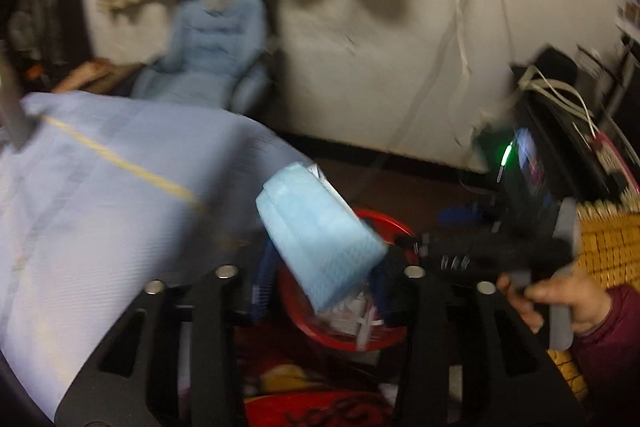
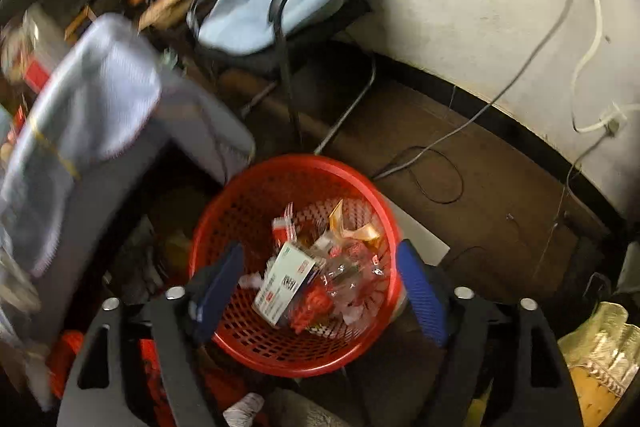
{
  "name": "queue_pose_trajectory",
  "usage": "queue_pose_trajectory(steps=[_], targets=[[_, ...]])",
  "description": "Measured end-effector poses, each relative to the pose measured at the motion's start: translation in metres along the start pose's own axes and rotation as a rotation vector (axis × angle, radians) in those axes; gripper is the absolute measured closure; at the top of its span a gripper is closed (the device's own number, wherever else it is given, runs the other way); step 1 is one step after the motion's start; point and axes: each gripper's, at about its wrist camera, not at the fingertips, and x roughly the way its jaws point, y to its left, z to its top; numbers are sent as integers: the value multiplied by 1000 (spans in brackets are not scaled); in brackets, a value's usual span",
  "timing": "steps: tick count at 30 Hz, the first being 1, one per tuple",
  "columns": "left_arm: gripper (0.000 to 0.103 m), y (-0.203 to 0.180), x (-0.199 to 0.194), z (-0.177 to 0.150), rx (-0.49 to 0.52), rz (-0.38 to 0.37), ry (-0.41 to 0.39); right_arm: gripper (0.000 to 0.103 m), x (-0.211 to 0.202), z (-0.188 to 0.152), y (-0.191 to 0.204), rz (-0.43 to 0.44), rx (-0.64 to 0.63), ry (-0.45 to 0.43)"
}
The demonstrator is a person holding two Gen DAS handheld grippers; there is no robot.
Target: Collect trash
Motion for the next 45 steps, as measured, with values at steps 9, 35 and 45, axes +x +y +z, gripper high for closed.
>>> queue_pose_trajectory(steps=[9, 35, 45], targets=[[11, -25, 53, -19, 34, 60, 104, 18, -27, -23, -24, -24, 72, -47], [10, -14, 64, -65, 12, 199, 226, 15, -25, -80, 1, -71, -110, 16], [10, -15, 63, -65, 12, 206, 219, 14, -23, -82, 4, -71, -117, 24]])
